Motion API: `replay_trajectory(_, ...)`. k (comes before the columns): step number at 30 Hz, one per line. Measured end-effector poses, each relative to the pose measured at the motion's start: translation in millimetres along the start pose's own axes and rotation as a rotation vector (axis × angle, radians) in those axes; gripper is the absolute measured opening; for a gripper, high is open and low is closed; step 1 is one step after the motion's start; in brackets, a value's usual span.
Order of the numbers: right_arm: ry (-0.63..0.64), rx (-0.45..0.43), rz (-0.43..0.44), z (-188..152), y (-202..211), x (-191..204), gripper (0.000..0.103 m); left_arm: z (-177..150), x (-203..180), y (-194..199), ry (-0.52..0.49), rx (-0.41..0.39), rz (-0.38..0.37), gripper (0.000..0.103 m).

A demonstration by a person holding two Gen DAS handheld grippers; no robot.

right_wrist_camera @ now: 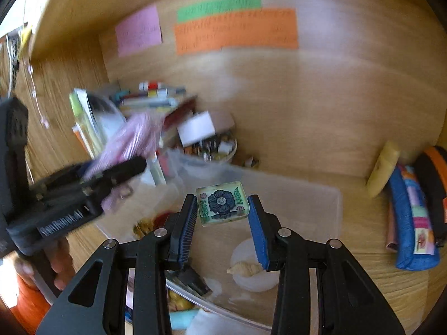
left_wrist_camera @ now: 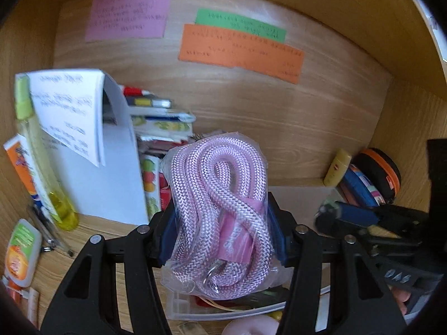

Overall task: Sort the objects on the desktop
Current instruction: 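Carry the pink rope bag and green tag over the clear box with both tools, then open the left tool to drop the rope bag while the right tool releases the tag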

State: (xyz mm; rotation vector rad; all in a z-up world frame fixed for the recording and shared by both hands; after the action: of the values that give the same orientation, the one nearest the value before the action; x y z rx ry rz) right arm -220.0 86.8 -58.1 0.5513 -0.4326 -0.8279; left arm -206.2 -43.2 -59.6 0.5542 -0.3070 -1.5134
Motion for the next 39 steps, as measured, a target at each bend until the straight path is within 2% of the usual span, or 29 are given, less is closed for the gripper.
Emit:
replay_trajectory(4,-0.004,0.054,-0.01,-12.5,-16.7,-3.9,0.034,-14.5,-1.0,-17.5,-0.01,0.076,0.012,0.055)
replay_trajectory(11,0.015,0.079,-0.004,-19.1,-29.1,3.0,0.034,-22.7,-1.7,-19.9,-0.028,0.1,0.015,0.055)
replay_trajectory(16,0.022,0.114,-0.002,-25.6,-38.2,5.6,0.034,-26.8,-3.5,-31.0,-0.012,0.152,-0.023,0.055)
replay_trajectory(25,0.061,0.14,-0.032,-32.1,-47.6,10.8,0.034,-33.7,-15.6,-37.3,-0.08,0.177,-0.01,0.056)
replay_trajectory(39,0.115,0.105,-0.079,-32.1,-46.0,15.6,0.034,-34.5,-17.2,-36.7,-0.074,0.198,-0.039,0.057)
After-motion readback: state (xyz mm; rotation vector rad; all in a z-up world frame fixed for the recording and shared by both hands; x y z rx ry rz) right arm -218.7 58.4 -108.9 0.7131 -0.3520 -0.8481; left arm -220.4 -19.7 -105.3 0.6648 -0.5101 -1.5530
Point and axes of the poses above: each gripper's, at about its wrist camera, not at the fingertips, and y roughly against the way its jaws point, x to its left, z to its top, the point moved 7 cm from there along -y, roughly the way its jaws point, and after that the axes turned 4 degrees about z, right-handed, at the moved point
